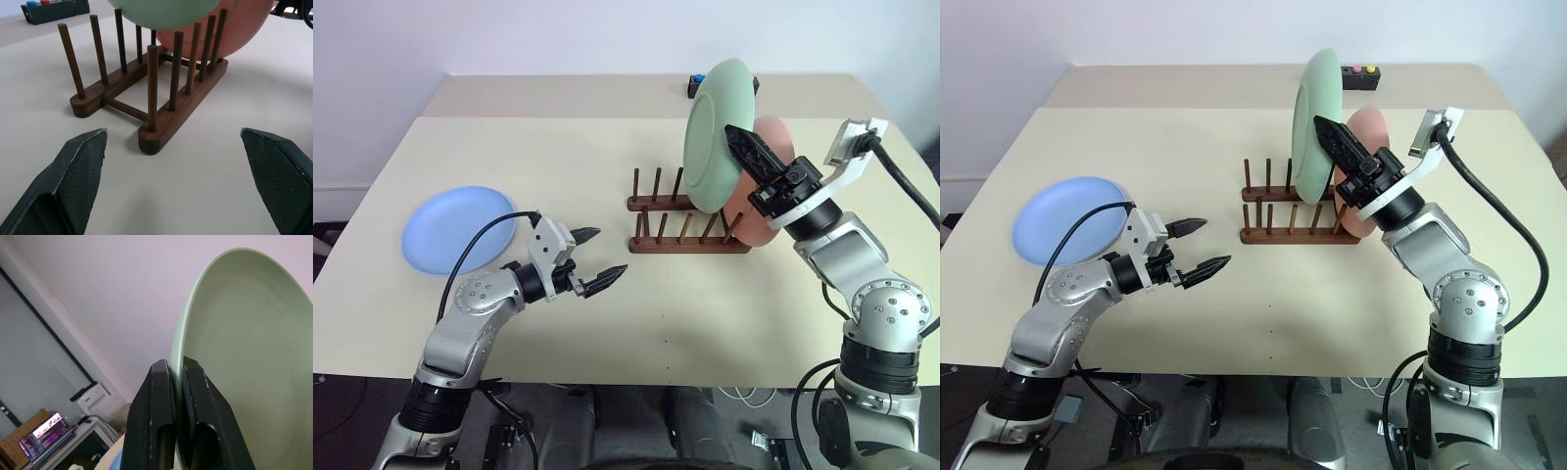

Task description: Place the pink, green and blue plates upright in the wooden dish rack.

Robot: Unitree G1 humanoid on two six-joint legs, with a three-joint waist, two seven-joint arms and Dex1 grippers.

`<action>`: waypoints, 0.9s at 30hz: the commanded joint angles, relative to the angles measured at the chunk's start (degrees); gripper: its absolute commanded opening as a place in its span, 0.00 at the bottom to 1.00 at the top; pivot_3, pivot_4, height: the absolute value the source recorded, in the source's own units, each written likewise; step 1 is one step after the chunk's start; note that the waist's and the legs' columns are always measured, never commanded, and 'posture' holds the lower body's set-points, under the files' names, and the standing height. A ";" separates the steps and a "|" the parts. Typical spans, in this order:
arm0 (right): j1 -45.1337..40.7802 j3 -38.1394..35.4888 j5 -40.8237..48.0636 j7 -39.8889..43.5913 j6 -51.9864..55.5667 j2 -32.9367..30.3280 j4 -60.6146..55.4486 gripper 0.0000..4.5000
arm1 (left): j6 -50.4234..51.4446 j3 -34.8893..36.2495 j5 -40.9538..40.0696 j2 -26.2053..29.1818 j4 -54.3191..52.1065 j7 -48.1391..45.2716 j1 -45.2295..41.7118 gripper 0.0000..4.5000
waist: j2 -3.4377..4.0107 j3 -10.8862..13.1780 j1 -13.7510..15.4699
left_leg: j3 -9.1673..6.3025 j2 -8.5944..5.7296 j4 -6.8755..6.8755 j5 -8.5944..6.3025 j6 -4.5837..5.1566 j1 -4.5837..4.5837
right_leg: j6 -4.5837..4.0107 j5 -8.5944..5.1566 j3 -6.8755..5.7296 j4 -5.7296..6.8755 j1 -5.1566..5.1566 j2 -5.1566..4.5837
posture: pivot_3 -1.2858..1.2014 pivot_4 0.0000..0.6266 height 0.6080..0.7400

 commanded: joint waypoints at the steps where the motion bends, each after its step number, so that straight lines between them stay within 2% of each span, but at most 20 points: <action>1: -0.01 -0.41 0.33 0.10 -0.09 0.25 -1.50 0.01 | -0.73 0.10 0.06 0.29 -1.71 0.10 -0.02 1.00 | 0.00 0.00 0.02 | 0.00 0.00 0.00 0.00 0.00 0.00 | 0.00 0.00 0.00 0.00 0.00 0.00 | 0.52 0.24 0.96; 5: 0.13 -0.59 0.51 0.02 0.09 0.28 -1.69 0.01 | -0.81 -0.03 0.14 0.20 -1.61 0.11 -0.10 1.00 | 0.00 0.00 0.00 | 0.00 0.00 0.00 0.00 0.00 0.00 | 0.00 0.00 0.00 0.00 0.00 0.00 | 0.52 0.24 0.96; 6: 0.21 -0.57 0.50 -0.04 0.14 0.29 -1.78 0.08 | -0.85 -0.05 0.17 0.18 -1.54 0.11 -0.13 1.00 | 0.00 0.00 0.00 | 0.00 0.00 0.00 0.00 0.00 0.00 | 0.00 0.00 0.00 0.00 0.00 0.00 | 0.52 0.24 0.96; 9: 0.33 -0.60 0.53 -0.10 0.20 0.23 -1.92 0.31 | -0.86 -0.10 0.24 0.13 -1.43 0.08 -0.21 1.00 | 0.00 0.00 0.02 | 0.00 0.00 0.00 0.00 0.00 0.00 | 0.00 0.00 0.00 0.00 0.00 0.00 | 0.52 0.24 0.96; 12: 0.31 -0.68 0.52 -0.06 0.17 0.16 -1.97 0.67 | -0.84 -0.16 0.33 0.05 -1.44 0.09 -0.22 1.00 | 0.00 0.00 0.02 | 0.00 0.00 0.00 0.00 0.00 0.00 | 0.00 0.00 0.00 0.00 0.00 0.00 | 0.52 0.24 0.96; 13: 0.28 -0.65 0.31 -0.03 0.11 0.11 -2.06 0.75 | -0.83 -0.16 0.34 0.04 -1.43 0.07 -0.19 1.00 | 0.00 0.00 0.02 | 0.00 0.00 0.00 0.00 0.00 0.00 | 0.00 0.00 0.00 0.00 0.00 0.00 | 0.52 0.24 0.96; 15: 0.11 -0.62 -0.10 0.05 -0.06 0.05 -2.17 0.99 | -0.84 -0.16 0.38 0.00 -1.41 0.05 -0.17 1.00 | 0.00 0.00 0.02 | 0.00 0.00 0.00 0.00 0.00 0.00 | 0.00 0.00 0.00 0.00 0.00 0.00 | 0.52 0.24 0.96; 27: -1.83 -1.61 -2.74 1.23 -0.45 -1.65 -2.03 0.99 | -1.01 -0.17 0.50 -0.13 -1.02 -0.11 -0.45 1.00 | 0.00 0.00 0.03 | 0.00 0.00 0.00 0.00 0.00 0.00 | -0.06 -0.03 0.00 0.00 0.00 0.00 | 0.52 0.24 0.96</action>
